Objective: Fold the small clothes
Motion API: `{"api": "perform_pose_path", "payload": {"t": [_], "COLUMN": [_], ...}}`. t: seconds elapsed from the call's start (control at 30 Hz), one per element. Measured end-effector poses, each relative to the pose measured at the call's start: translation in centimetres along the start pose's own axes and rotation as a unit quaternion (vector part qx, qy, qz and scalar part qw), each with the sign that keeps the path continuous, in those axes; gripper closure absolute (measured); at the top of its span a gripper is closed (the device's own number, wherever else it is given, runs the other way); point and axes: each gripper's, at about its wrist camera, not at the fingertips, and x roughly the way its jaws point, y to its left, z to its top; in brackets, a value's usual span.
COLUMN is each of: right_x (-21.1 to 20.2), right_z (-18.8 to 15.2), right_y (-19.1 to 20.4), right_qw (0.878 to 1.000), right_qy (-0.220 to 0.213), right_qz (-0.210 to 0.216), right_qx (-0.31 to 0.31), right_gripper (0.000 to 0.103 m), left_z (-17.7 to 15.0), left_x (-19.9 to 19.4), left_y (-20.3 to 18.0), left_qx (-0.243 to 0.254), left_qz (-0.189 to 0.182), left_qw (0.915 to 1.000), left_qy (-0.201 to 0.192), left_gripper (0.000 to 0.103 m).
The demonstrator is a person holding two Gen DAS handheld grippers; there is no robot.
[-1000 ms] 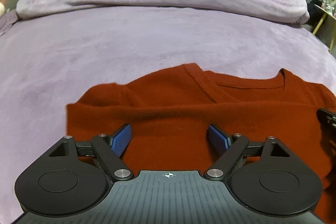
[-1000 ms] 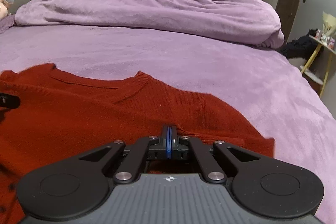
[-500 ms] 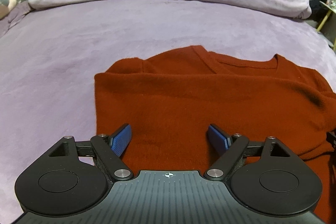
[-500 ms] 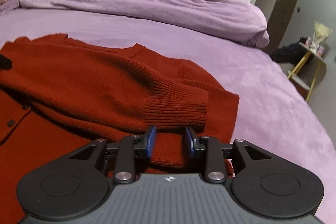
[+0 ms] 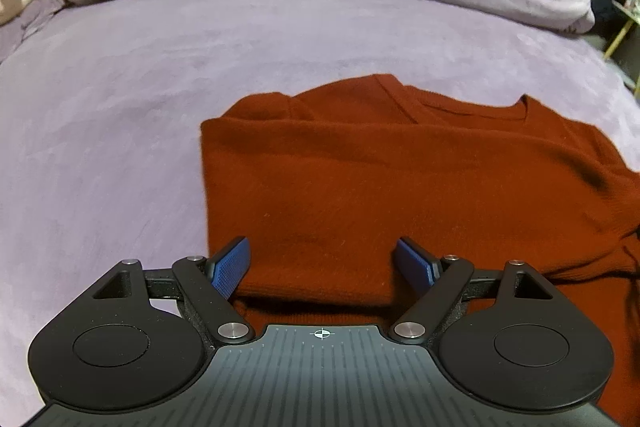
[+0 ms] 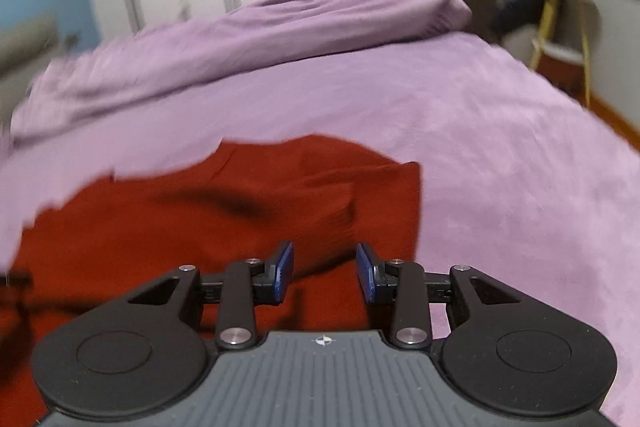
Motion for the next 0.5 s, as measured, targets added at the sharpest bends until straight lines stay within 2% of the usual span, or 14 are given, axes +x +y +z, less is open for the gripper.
{"api": "perform_pose_path", "payload": {"t": [0.23,0.33,0.37,0.43,0.5], "right_x": [4.3,4.0,3.7,3.2,3.8], "right_z": [1.1,1.2,1.2,1.2,1.0], "right_y": [0.9,1.9,2.0,1.9,1.6], "right_qw": [0.998,0.997,0.997,0.995,0.991], "right_qy": [0.038,0.024,0.012,-0.008,-0.008], "right_qz": [-0.021,-0.010,-0.010,-0.038,-0.098], "right_qx": [-0.041,-0.073,-0.079,-0.087,-0.094], "right_gripper": [0.070,0.099,0.099,0.099,0.103], "left_z": [-0.3,-0.3,-0.2,-0.3,-0.4], "left_x": [-0.1,-0.1,-0.2,-0.5,-0.9], "left_y": [-0.6,-0.7,-0.6,-0.5,-0.4], "left_qx": [0.019,0.022,0.020,0.016,0.015], "left_qz": [0.006,0.006,0.005,-0.001,-0.011], "left_qw": [0.9998,0.9997,0.9998,0.9999,0.9997], "left_qy": [-0.004,-0.004,-0.004,-0.007,-0.013], "left_gripper": [0.018,0.018,0.018,0.019,0.020]}}
